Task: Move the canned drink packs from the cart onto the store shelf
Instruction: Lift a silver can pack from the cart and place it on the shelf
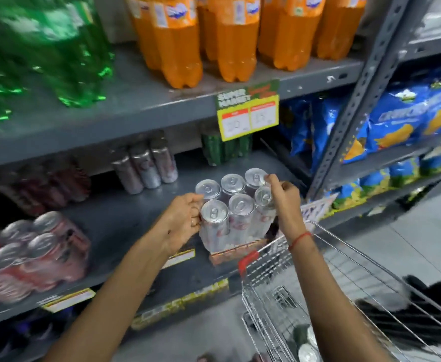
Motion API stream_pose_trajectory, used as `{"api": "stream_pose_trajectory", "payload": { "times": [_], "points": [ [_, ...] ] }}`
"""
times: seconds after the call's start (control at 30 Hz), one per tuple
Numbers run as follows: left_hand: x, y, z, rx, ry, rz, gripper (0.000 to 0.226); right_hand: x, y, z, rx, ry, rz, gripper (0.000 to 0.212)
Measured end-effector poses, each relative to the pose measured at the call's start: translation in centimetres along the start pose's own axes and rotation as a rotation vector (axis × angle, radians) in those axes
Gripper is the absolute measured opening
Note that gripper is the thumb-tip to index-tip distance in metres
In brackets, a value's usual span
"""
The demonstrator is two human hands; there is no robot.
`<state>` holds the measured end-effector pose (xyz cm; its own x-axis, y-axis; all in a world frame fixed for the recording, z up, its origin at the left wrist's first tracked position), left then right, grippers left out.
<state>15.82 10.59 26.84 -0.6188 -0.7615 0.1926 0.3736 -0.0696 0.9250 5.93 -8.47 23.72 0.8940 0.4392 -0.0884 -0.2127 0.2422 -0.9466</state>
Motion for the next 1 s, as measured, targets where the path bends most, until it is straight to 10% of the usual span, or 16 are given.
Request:
{"api": "stream_pose_trajectory", "payload": {
  "times": [0.3,0.73,1.0],
  "points": [
    [-11.0,1.9,1.9,0.147,0.393,0.032,0.023,13.9,-0.8,1.7,-0.085,-0.276,0.199,0.059],
    [-15.5,0.7,0.6,0.217,0.523,-0.065,0.022,21.3,1.1,1.0,-0.148,-0.41,0.36,0.035],
    [-5.6,-4.8,0.5,0.646,0.509,-1.278,0.075,13.9,4.1,2.2,-0.306,-0.173,0.16,0.043]
  ]
}}
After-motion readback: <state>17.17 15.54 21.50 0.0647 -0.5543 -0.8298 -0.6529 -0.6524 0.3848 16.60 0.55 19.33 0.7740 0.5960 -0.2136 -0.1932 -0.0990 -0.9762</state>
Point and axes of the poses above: each hand's wrist, its own z-axis away from the middle knuckle, its own x-axis out of the palm, y = z × x, the point moved 4 cm from there along -z, towards the middle knuckle, and after that the axes turned 14 degrees about x, right-handed, at the moved point
